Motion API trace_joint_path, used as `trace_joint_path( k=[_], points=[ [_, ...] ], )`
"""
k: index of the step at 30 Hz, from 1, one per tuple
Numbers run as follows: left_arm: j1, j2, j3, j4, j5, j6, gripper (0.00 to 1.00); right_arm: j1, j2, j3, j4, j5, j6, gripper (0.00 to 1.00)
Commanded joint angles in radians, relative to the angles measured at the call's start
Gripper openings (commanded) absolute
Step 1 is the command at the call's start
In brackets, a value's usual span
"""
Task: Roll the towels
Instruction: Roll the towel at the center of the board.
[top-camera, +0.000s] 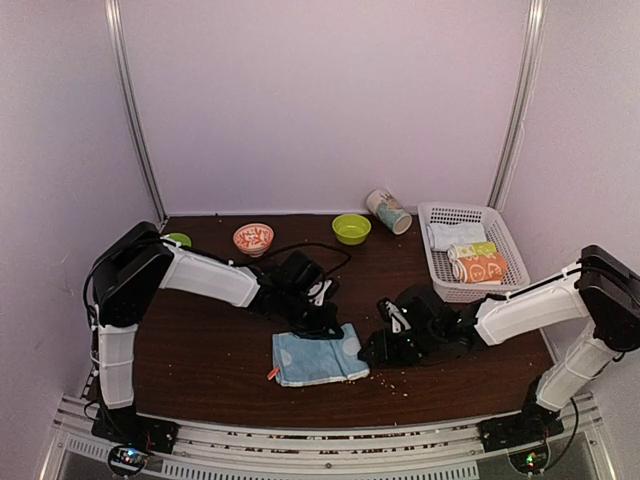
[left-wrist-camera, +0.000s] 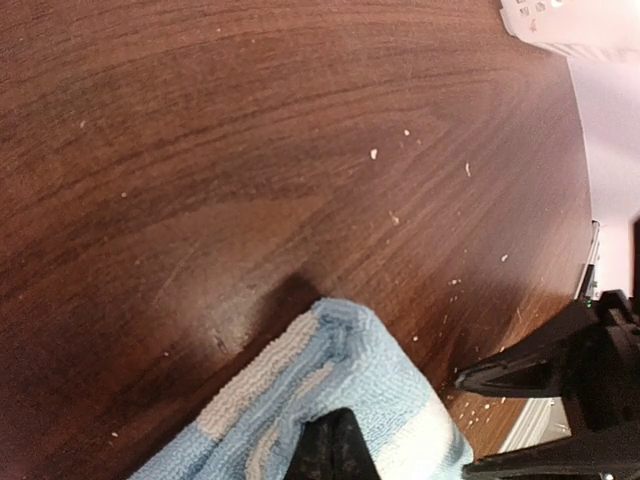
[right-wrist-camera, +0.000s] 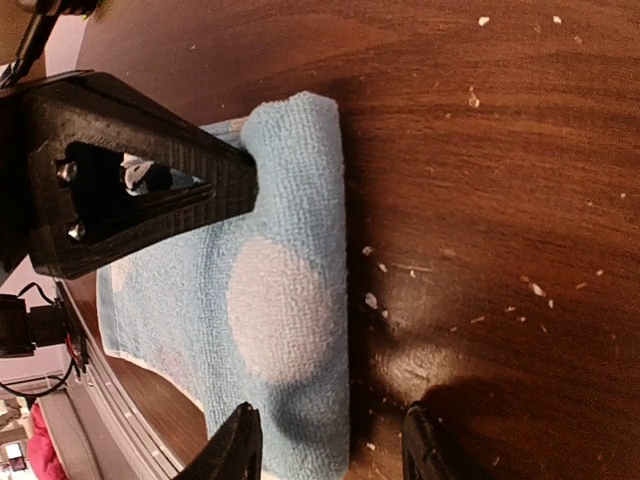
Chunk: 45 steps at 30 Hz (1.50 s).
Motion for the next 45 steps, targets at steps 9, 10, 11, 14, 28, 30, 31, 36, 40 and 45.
trace_joint_path(
  k=[9,10,11,14,28,30,31,36,40,45],
  points=[
    [0.008,-0.020,-0.070,0.001,-0.039,0.000,0.00,-0.036,0.172,-0.074,0.384,-0.151,0.252,0.20],
    [0.008,-0.026,-0.072,0.001,-0.039,-0.001,0.00,-0.036,0.173,-0.071,0.368,-0.150,0.244,0.12],
    [0.008,-0.033,-0.074,-0.001,-0.039,0.000,0.00,-0.036,0.164,-0.066,0.338,-0.140,0.224,0.06],
    [0.007,-0.074,-0.084,-0.024,-0.046,0.007,0.00,-0.040,0.107,-0.029,0.168,-0.085,0.128,0.00],
    [0.008,-0.261,-0.233,-0.072,-0.137,0.055,0.21,-0.017,0.034,0.273,-0.565,0.292,-0.211,0.00],
    [0.008,-0.236,-0.222,-0.073,-0.142,0.058,0.19,0.001,0.058,0.310,-0.599,0.331,-0.213,0.00],
    [0.008,-0.224,-0.216,-0.074,-0.144,0.058,0.19,0.012,0.074,0.329,-0.617,0.353,-0.213,0.00],
    [0.007,-0.190,-0.212,-0.060,-0.137,0.052,0.16,0.074,0.143,0.434,-0.711,0.502,-0.197,0.00],
    [0.005,-0.173,-0.215,-0.038,-0.119,0.046,0.11,0.120,0.188,0.499,-0.748,0.567,-0.179,0.00],
    [-0.005,-0.165,-0.234,-0.010,-0.109,0.033,0.06,0.163,0.210,0.546,-0.739,0.582,-0.156,0.00]
  ],
)
